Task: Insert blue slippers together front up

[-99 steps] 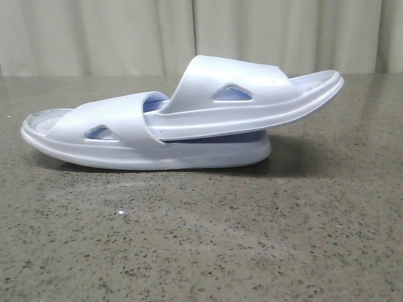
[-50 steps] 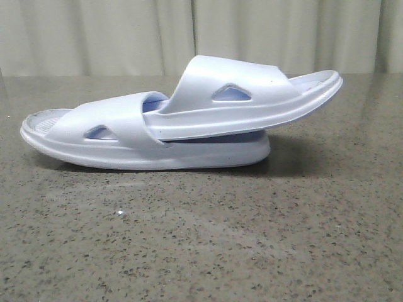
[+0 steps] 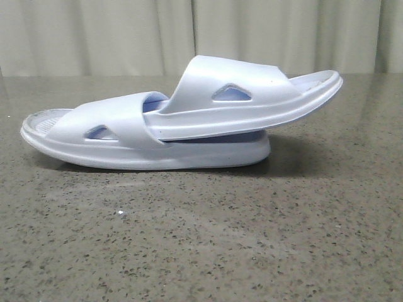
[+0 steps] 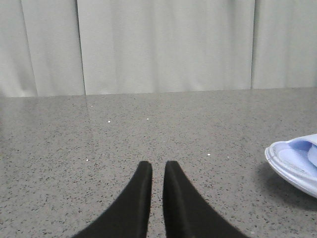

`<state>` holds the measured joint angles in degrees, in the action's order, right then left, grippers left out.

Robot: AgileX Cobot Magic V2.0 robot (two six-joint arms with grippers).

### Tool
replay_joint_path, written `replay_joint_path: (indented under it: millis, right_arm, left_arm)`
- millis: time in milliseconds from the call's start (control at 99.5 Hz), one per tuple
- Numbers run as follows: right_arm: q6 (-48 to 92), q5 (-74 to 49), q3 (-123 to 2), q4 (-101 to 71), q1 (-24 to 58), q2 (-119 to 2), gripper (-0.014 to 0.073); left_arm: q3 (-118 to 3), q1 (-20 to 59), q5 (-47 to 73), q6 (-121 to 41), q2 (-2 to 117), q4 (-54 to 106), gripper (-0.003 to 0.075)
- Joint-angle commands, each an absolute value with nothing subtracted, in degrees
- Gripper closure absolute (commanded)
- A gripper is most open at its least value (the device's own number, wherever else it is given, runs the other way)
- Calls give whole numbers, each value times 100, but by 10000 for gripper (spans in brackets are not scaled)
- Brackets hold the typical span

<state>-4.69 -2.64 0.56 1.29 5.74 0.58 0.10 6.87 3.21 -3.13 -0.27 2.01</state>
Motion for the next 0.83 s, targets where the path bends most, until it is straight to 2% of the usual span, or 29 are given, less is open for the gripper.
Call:
replay_joint_path:
  millis: [0, 824]
  right_arm:
    - [-511, 217, 178, 167, 575, 168, 701]
    - [-511, 217, 178, 68, 575, 168, 701]
  left_arm:
    - [64, 741, -152, -263, -188, 208, 704]
    - [64, 741, -152, -263, -188, 208, 704]
